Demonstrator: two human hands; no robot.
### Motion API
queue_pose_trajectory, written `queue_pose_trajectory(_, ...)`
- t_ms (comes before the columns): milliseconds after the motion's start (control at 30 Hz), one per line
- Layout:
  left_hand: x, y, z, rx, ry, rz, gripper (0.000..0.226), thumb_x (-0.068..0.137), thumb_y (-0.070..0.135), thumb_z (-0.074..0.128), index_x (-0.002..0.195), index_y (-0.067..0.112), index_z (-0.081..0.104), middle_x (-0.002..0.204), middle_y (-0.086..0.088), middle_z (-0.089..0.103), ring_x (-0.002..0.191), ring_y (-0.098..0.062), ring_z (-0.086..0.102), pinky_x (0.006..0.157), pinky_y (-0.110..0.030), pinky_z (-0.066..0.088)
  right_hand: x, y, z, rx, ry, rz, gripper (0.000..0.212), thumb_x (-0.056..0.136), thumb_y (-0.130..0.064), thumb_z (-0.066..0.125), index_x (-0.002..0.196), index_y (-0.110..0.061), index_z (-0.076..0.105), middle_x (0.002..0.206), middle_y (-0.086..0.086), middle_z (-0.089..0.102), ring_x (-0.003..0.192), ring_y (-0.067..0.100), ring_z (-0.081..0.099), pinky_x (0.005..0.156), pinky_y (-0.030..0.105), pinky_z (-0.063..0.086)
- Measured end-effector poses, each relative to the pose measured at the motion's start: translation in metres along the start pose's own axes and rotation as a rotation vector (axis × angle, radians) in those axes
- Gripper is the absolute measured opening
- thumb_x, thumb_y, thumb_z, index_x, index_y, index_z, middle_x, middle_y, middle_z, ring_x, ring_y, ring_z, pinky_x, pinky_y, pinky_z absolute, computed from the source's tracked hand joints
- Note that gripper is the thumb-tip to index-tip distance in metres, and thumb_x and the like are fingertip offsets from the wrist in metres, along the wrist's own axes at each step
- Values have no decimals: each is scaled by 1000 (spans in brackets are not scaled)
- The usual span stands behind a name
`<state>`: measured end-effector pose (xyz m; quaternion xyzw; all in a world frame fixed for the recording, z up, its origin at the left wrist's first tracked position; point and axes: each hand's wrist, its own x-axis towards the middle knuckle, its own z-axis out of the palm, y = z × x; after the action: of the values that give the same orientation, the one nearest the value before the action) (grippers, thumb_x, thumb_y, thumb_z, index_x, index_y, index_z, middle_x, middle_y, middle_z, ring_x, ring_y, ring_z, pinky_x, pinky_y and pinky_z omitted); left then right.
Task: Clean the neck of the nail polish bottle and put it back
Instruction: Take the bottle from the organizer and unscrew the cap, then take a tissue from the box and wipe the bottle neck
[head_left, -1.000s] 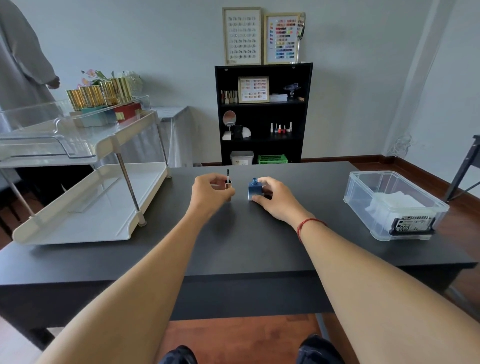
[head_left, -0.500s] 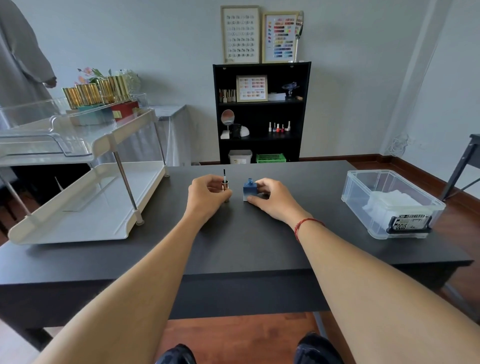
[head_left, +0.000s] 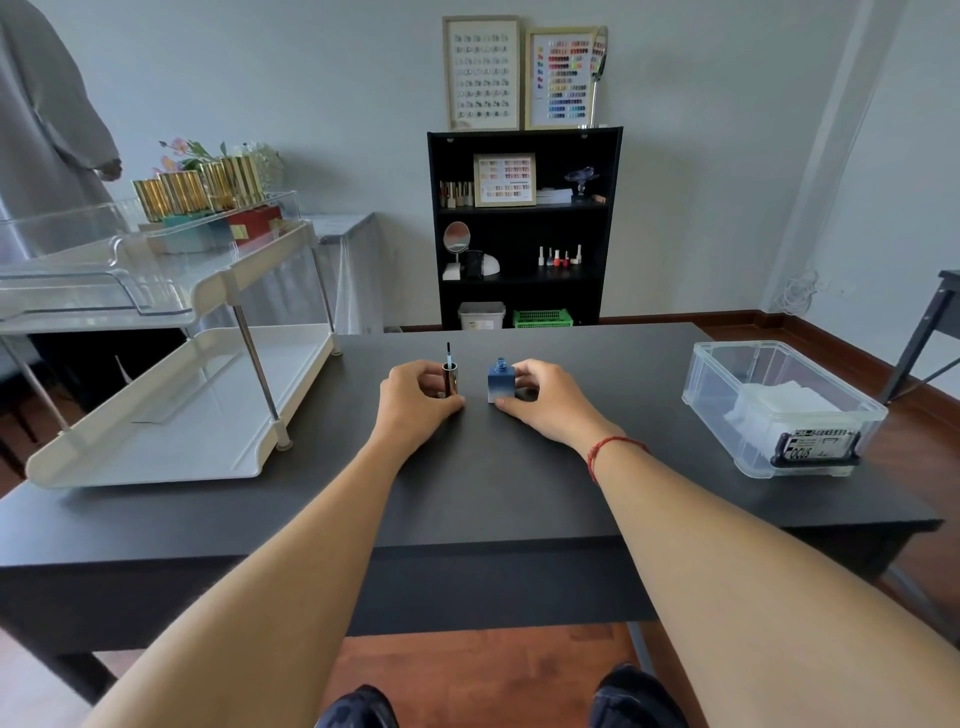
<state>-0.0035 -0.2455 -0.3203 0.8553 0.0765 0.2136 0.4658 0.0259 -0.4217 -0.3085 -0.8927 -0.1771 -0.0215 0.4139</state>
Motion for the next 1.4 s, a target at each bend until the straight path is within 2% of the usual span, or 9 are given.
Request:
queue_pose_trajectory(167,-5,-1,-3,27,0,-11,48,72,14,83,116,9,65,88,9,63,77,1,59,75,-13,51,-4,0,-4,19,-44,36,45,87,-19,68,128,-10,53,128,6,60,120,21,54,90,25,40)
queue_pose_trajectory(267,-9,0,-5,62,-34,-49,63,74,17,82,131,7,56,123,-8,63,110,-17,61,100,-32,47,-10,-1,-10,-8,-67,56,59,88,-21,68,140,-10,43,140,5,52,129,22,48,102,32,38)
queue_pose_trajectory(400,-18,1,-8,99,-42,-90,74,77,21,80,141,7,45,141,-10,52,129,-24,50,107,-36,39,-20,-1,-17,-42,-83,70,66,88,-21,67,145,-9,35,146,5,46,131,24,46,107,36,37)
queue_pose_trajectory(567,-35,3,-6,140,43,-115,63,79,29,77,133,7,54,130,-10,58,115,-23,57,96,-34,45,-31,0,-28,-99,-99,78,67,89,-20,67,146,-10,34,147,6,45,133,25,45,109,37,36)
queue_pose_trajectory(733,-64,31,12,258,223,-130,31,80,38,64,101,16,70,106,-3,68,94,-27,63,76,-30,45,-40,-2,-48,-133,-62,69,65,89,-20,66,146,-11,35,148,5,44,131,27,47,107,38,38)
queue_pose_trajectory(1033,-79,110,97,342,-223,174,28,93,38,49,97,14,64,94,-2,63,90,-23,60,71,-34,51,-64,15,-146,-189,272,41,31,90,-15,64,119,-4,62,116,12,66,106,25,62,98,34,48)
queue_pose_trajectory(1133,-74,118,122,466,-409,183,40,97,38,39,107,6,60,112,-10,62,107,-29,56,90,-39,45,-75,36,-176,-278,350,72,16,90,-13,60,98,-6,70,99,10,72,88,22,65,80,26,48)
queue_pose_trajectory(1233,-67,117,142,585,-462,235,48,99,42,31,119,7,56,132,-14,50,128,-29,40,111,-45,27,-77,54,-190,-406,295,146,18,90,-7,53,89,-8,72,96,8,72,80,18,62,73,25,44)
queue_pose_trajectory(1400,-64,101,158,620,-402,301,49,96,48,33,120,13,56,134,-9,48,131,-26,38,114,-45,22,-66,60,-187,-587,71,331,25,89,-11,50,102,-18,70,120,9,64,109,33,60,98,43,48)
